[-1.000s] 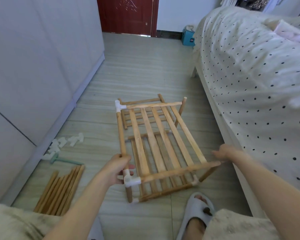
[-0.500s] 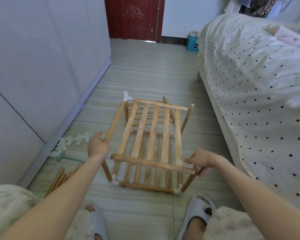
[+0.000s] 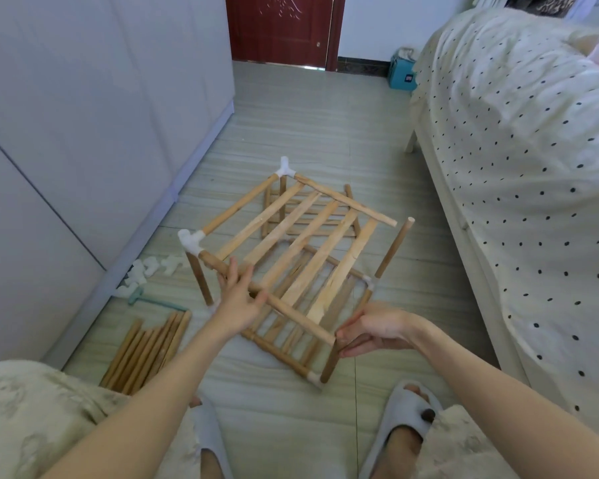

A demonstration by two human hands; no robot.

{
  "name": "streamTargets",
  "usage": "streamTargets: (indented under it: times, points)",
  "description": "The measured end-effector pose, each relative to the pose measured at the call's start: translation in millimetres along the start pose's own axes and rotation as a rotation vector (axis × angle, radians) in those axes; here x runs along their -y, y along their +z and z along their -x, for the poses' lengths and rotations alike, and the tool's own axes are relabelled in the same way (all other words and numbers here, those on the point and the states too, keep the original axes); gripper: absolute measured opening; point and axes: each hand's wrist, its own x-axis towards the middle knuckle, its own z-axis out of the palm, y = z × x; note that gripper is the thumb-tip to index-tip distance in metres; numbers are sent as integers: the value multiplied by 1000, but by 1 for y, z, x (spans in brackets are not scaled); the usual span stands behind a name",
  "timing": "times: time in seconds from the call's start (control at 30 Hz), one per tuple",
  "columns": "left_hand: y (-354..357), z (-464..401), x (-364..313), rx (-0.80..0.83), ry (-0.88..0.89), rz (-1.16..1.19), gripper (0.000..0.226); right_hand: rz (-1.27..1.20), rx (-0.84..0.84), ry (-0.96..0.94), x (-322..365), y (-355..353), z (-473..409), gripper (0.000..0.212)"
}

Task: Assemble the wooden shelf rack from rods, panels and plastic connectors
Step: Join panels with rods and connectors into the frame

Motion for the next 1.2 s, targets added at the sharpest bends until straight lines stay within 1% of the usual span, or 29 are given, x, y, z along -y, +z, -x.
streamTargets:
  times: [0.07,0.13,0.2,0.23,0.27,0.3,0.33,0.37,0.43,0.47,0.57,0.6,0.67,0.73,0.83,0.93,1.07,1.1,1.13,1.2]
  points:
    - [2,4,-6,-111,24,344,64,-6,-12,-46,0,15,-7,24]
    - [-2,4,-12,-266,-11,691,70,31,-52,-103,3,36,-16,18]
    - [-8,3,-14,-377,-108,865,70,61,-77,-162,8,58,-24,20]
    - [-9,2,-13,-387,-177,891,64,57,-72,-183,10,67,-28,24]
    - [-10,3,-14,-346,-254,894,56,41,-62,-197,11,75,-32,27]
    - [-10,6,-16,-259,-321,885,49,15,-47,-202,13,80,-34,28]
    - [-9,10,-20,-161,-363,855,47,-18,-25,-197,15,82,-36,29]
    - [-7,14,-21,-104,-385,811,48,-56,6,-187,16,84,-37,29]
    - [-7,17,-22,-85,-436,774,54,-135,65,-174,19,84,-36,28]
    - [-7,17,-22,-57,-472,763,51,-166,88,-169,20,83,-35,28]
    - [-4,25,-26,161,-571,727,43,-208,151,-165,19,80,-34,30]
    - [-1,27,-27,187,-559,724,41,-200,161,-172,18,79,-34,30]
    - [3,28,-28,146,-483,681,32,-113,121,-201,17,81,-33,31]
    - [4,25,-28,98,-418,642,25,-6,34,-242,16,84,-34,29]
    - [4,25,-30,84,-380,608,29,11,-8,-257,16,85,-39,23]
    - [5,30,-30,102,-329,513,37,-19,8,-235,18,80,-41,5]
    - [6,34,-26,113,-263,454,42,-63,49,-181,19,68,-41,6]
    - [6,34,-25,115,-252,444,40,-62,8,-177,21,62,-42,9]
    - [7,34,-24,118,-245,433,38,-63,-74,-183,24,54,-43,14]
    - [6,33,-23,129,-230,398,36,-7,-345,-221,33,31,-45,24]
